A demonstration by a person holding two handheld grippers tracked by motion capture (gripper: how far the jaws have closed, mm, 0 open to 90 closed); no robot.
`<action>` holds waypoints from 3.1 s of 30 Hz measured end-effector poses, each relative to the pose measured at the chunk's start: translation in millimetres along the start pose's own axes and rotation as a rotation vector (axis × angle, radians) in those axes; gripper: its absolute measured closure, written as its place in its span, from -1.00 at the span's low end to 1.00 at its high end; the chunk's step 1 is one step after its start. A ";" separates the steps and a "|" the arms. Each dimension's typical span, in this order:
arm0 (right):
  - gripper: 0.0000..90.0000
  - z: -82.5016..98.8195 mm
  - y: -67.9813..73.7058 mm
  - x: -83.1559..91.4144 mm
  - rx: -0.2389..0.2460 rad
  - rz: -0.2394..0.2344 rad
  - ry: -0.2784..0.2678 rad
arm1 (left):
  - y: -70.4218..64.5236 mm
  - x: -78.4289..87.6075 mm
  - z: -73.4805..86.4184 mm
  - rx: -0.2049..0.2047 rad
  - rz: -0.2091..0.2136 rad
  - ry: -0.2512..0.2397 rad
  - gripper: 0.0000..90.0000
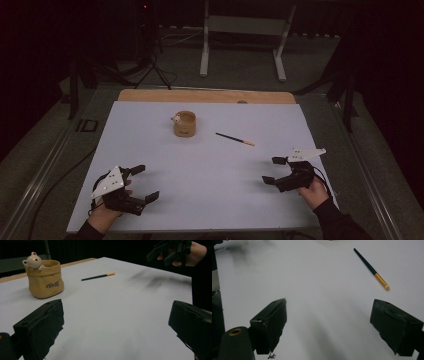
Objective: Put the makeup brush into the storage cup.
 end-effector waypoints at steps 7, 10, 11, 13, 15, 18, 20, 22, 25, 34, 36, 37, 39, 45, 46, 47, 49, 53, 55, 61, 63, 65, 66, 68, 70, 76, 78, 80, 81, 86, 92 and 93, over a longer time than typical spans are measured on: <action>-0.70 -6.3 -14.3 -5.8 -0.025 -0.006 0.029 | -0.1 -0.2 0.1 -0.003 0.002 0.002 -0.98; -0.69 -8.8 -22.0 -10.1 -0.030 -0.012 0.076 | 0.1 -0.2 0.2 -0.001 0.003 0.002 -0.98; -0.69 -8.8 -22.0 -10.1 -0.030 -0.012 0.076 | 0.1 -0.2 0.2 -0.001 0.003 0.002 -0.98; -0.69 -10.2 -26.3 -11.2 -0.032 -0.002 0.088 | -0.2 -0.3 0.0 -0.002 0.004 0.002 -0.98; -0.69 -11.3 -29.9 -12.1 -0.036 -0.003 0.098 | -0.4 -0.4 -0.2 -0.002 0.005 0.002 -0.98; -0.71 -13.6 -36.1 -13.5 -0.050 -0.006 0.117 | -0.4 -0.7 -0.1 -0.002 0.006 0.004 -0.98; -0.71 -14.1 -36.9 -13.9 -0.047 -0.003 0.118 | -0.2 -0.6 0.0 -0.002 0.006 0.003 -0.98; -0.71 -17.6 -40.6 -14.9 -0.047 -0.001 0.130 | -0.2 -0.5 -0.1 -0.001 0.005 0.002 -0.98; -0.71 -20.8 -42.5 -15.4 -0.051 -0.006 0.131 | -0.4 -0.5 -0.1 -0.002 0.005 0.002 -0.98; -0.70 -32.5 -57.5 -18.9 -0.029 0.005 0.182 | -0.2 -0.3 0.0 0.000 0.005 0.000 -0.98; -0.70 -34.5 -60.9 -20.6 -0.022 0.012 0.211 | -0.3 -0.4 0.0 0.000 0.006 0.000 -0.98; -0.69 -35.9 -62.8 -22.6 -0.023 0.031 0.231 | -0.3 -0.4 0.0 0.000 0.006 -0.001 -0.98; -0.69 -38.4 -66.8 -25.2 -0.040 0.029 0.253 | -0.3 -0.2 0.0 0.001 0.006 -0.001 -0.98; -0.69 -44.1 -75.5 -34.3 -0.030 0.036 0.330 | -0.1 0.0 0.1 0.006 0.007 -0.002 -0.98; -0.69 -45.2 -79.2 -37.8 -0.018 0.054 0.369 | -0.1 0.1 0.0 0.008 0.008 -0.004 -0.98; -0.69 -45.2 -79.2 -37.8 -0.018 0.054 0.369 | 0.0 0.2 0.0 0.008 0.007 -0.004 -0.98; -0.69 -45.7 -80.4 -39.3 -0.018 0.054 0.377 | 0.1 0.3 0.1 0.009 0.008 -0.004 -0.98; -0.63 -49.3 -87.2 -46.4 0.028 0.064 0.460 | -0.1 0.6 0.2 0.009 0.008 -0.004 -0.98; -0.63 -51.1 -88.5 -48.6 0.019 0.054 0.468 | -0.1 0.8 0.2 0.009 0.008 -0.003 -0.98; -0.64 -54.3 -93.9 -53.7 0.014 0.036 0.514 | 0.1 1.1 0.4 0.010 0.007 -0.004 -0.98; -0.64 -55.3 -96.3 -55.5 0.001 0.023 0.531 | 0.1 1.1 0.5 0.012 0.008 -0.004 -0.98; -0.63 -57.0 -99.3 -56.8 0.000 0.034 0.544 | -0.1 1.2 0.6 0.013 0.008 -0.004 -0.98; -0.63 -58.2 -100.7 -57.4 -0.003 0.032 0.545 | -0.1 1.4 0.6 0.012 0.008 -0.005 -0.98; -0.54 -60.7 -102.9 -58.0 0.023 0.033 0.559 | -0.2 1.7 0.7 0.014 0.008 -0.005 -0.98; -0.48 -63.4 -104.2 -59.1 0.049 0.024 0.568 | -0.1 2.1 1.1 0.016 0.007 -0.005 -0.98; -0.31 -72.8 -107.1 -67.3 0.086 -0.010 0.572 | -0.1 3.9 1.7 0.019 0.002 -0.006 -0.98; -0.29 -75.6 -107.2 -70.9 0.096 -0.016 0.577 | -0.3 4.6 1.9 0.020 0.001 -0.006 -0.98; -0.24 -77.6 -105.8 -74.5 0.107 -0.025 0.589 | -0.5 5.4 2.2 0.020 0.000 -0.005 -0.98; -0.23 -78.4 -105.2 -76.3 0.119 -0.030 0.597 | -0.7 5.6 2.3 0.021 0.000 -0.006 -0.98; -0.12 -84.0 -103.9 -84.7 0.158 -0.044 0.612 | -1.2 6.6 2.6 0.020 -0.002 -0.006 -0.98; -0.02 -90.7 -103.0 -95.0 0.196 -0.068 0.635 | -1.0 6.5 3.0 0.020 -0.001 -0.005 -0.98; -0.01 -91.5 -102.8 -97.0 0.200 -0.068 0.641 | -1.0 6.5 3.1 0.020 -0.001 -0.005 -0.98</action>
Point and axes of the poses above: each handheld gripper's, and its own axes: x roughly backward along the jaws, z roughly out of its underside, y roughly to its left, the point moved 4 cm from there along -x, roughly forward along the jaws, and after that the axes turned 1 degree about -x, right-handed, at the moved point
